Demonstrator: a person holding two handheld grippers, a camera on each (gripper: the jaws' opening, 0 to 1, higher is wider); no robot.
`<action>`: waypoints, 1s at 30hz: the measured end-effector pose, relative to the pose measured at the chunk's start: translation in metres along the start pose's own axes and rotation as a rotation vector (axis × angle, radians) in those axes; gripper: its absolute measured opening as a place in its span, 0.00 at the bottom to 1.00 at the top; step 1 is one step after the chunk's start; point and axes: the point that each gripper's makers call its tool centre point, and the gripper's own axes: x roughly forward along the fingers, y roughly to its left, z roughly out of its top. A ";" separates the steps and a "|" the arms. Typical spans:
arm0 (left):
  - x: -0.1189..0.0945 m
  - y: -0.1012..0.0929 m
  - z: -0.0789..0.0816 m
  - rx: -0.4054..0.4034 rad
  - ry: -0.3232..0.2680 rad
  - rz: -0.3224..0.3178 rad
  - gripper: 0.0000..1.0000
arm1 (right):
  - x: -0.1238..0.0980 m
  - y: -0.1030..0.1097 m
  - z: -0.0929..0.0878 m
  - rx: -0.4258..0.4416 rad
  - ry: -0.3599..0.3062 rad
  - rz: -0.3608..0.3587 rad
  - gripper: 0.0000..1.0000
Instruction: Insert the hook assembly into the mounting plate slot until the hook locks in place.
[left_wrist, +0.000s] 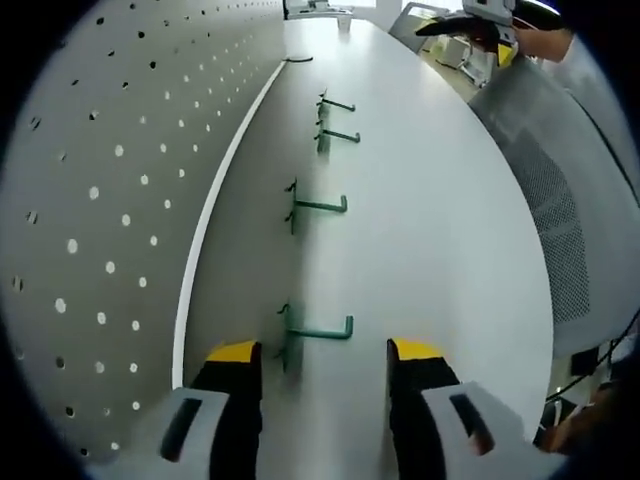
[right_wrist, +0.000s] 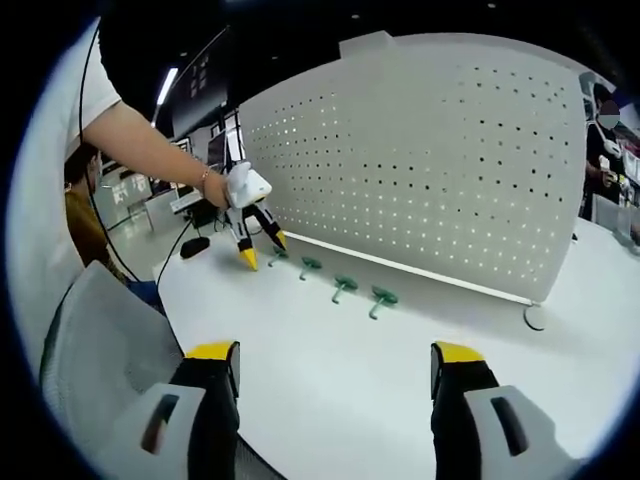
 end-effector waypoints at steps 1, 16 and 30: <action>0.000 0.000 0.000 -0.001 0.000 0.001 0.48 | 0.000 0.000 0.000 0.001 -0.001 0.000 0.75; -0.002 0.007 -0.005 -0.045 0.025 0.031 0.27 | 0.002 0.003 0.001 0.005 -0.004 0.005 0.75; -0.001 0.020 -0.004 -0.062 0.047 0.103 0.07 | 0.002 0.001 0.001 0.004 -0.003 0.000 0.75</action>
